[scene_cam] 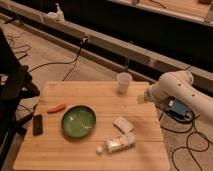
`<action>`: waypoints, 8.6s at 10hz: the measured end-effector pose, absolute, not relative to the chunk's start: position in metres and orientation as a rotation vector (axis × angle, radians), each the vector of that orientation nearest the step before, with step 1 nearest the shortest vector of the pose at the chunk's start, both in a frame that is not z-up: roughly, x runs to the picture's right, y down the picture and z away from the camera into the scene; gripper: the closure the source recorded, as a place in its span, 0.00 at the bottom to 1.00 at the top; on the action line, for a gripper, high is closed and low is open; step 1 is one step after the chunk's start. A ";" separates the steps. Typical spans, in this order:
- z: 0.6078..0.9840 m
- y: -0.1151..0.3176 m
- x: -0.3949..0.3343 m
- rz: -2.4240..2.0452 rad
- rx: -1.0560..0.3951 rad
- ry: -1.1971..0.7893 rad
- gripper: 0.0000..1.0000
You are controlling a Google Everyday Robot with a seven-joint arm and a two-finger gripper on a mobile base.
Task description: Wipe the white sponge on the table
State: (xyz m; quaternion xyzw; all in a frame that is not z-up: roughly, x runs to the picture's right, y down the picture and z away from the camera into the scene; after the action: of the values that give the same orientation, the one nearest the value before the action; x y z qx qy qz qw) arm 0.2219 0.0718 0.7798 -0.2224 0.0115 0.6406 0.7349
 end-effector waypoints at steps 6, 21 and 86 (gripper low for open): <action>0.780 0.072 0.222 1.408 -0.489 0.025 0.66; 0.795 0.149 0.186 1.304 -0.637 0.062 0.66; 0.879 0.138 0.103 1.211 -0.831 0.042 1.00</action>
State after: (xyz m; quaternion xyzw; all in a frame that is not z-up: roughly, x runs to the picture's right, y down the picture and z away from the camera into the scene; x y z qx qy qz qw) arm 0.1027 0.1380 0.8792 -0.3793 0.0191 0.5524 0.7420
